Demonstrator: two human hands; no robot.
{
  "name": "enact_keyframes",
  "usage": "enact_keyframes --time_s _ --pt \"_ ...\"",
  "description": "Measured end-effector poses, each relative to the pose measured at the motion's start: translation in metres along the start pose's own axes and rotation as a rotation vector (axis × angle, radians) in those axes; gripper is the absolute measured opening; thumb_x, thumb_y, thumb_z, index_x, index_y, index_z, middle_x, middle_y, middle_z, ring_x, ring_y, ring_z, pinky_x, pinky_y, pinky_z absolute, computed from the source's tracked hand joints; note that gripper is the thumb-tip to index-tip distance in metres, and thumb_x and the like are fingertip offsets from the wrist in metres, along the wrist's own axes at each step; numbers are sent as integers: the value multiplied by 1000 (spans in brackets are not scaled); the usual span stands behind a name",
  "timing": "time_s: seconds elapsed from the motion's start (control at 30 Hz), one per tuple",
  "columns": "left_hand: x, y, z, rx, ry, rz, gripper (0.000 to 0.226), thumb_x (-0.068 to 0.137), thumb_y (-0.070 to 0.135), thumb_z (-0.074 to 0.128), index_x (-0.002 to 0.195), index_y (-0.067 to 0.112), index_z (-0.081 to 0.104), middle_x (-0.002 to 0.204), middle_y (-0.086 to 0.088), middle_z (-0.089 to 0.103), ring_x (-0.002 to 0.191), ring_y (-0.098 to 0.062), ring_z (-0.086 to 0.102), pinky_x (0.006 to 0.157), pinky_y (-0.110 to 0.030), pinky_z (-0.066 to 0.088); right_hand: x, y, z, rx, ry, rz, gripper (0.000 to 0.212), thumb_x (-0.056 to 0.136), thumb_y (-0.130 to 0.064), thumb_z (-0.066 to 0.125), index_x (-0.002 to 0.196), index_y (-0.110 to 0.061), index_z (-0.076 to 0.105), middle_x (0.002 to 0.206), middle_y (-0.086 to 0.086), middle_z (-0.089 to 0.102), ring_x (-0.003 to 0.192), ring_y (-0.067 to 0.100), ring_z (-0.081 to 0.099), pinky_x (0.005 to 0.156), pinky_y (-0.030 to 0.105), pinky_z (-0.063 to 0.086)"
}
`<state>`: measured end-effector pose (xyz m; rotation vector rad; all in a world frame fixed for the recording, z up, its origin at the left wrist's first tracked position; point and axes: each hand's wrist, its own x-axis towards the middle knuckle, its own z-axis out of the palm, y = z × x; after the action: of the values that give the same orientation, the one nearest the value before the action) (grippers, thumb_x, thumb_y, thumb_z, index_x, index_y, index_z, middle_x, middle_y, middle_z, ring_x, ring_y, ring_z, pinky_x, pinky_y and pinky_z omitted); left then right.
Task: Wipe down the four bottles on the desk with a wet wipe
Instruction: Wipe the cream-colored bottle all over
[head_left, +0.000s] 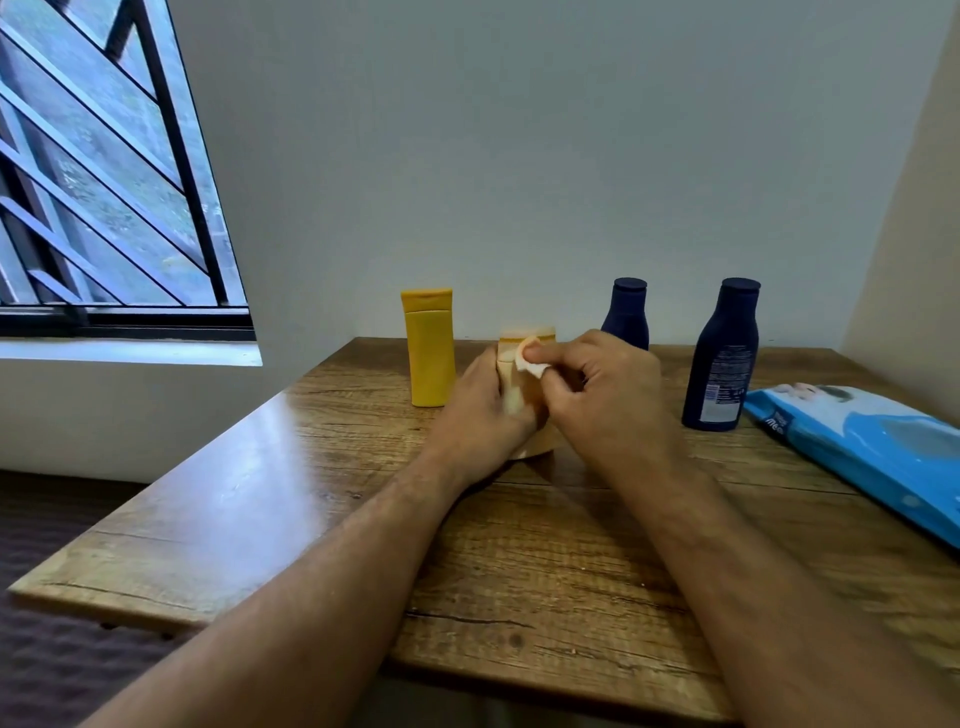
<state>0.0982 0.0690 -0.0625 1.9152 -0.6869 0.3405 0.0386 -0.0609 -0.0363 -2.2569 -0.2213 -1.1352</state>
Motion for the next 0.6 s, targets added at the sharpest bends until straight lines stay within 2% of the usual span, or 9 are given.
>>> enact_keyframes --time_s 0.13,0.33,0.6 --pt "6 -10 0 -50 61 -101 51 84 19 80 126 25 52 116 5 68 107 -12 66 96 -43 56 2 5 -3 -33 10 98 22 90 -19 65 109 -23 75 93 -13 62 76 -3 53 65 -2 36" --pt "16 -13 1 46 127 -141 50 87 18 78 130 18 53 113 8 64 104 -11 60 87 -23 46 2 9 -1 -11 -29 172 22 92 -20 63 111 -26 73 101 -13 65 78 -11 52 63 -3 36" --pt "34 -24 5 170 52 -217 52 92 18 72 139 13 51 131 -4 66 118 -22 62 103 -39 49 3 12 5 3 -97 199 23 94 -19 61 113 -27 72 116 -12 68 75 -14 50 62 -2 33"
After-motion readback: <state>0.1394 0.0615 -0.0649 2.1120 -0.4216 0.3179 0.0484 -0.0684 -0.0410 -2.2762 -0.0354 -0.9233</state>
